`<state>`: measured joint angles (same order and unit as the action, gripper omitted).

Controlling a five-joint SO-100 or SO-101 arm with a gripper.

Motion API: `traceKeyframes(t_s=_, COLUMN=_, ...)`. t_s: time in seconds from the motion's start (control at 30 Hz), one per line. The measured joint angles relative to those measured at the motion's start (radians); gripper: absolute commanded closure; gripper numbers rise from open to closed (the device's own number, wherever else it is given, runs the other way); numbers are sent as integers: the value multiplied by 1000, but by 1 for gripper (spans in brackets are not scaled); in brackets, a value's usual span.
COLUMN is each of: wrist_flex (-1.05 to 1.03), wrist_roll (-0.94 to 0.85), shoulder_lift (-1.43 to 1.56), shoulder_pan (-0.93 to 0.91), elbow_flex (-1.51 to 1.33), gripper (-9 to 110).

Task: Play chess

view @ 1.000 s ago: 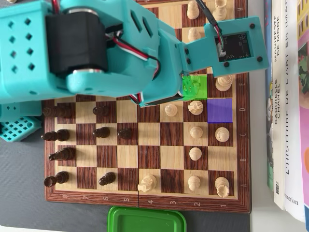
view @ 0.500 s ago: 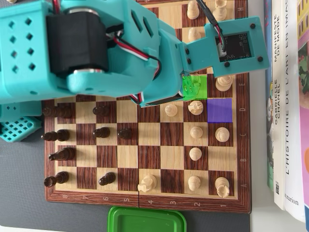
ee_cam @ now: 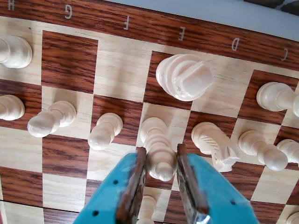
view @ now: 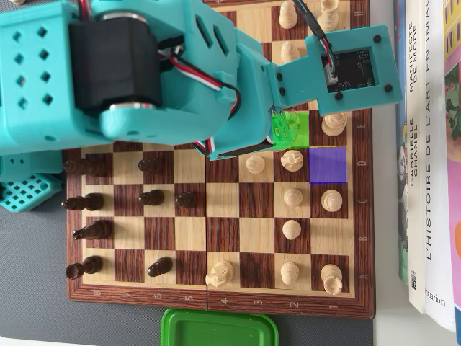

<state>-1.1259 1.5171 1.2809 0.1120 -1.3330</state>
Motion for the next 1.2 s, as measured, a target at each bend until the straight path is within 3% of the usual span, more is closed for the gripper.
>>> traceKeyframes(t_s=1.2, wrist_flex=0, wrist_roll=0, shoulder_lift=21, shoulder_pan=2, elbow_flex=0, gripper=87)
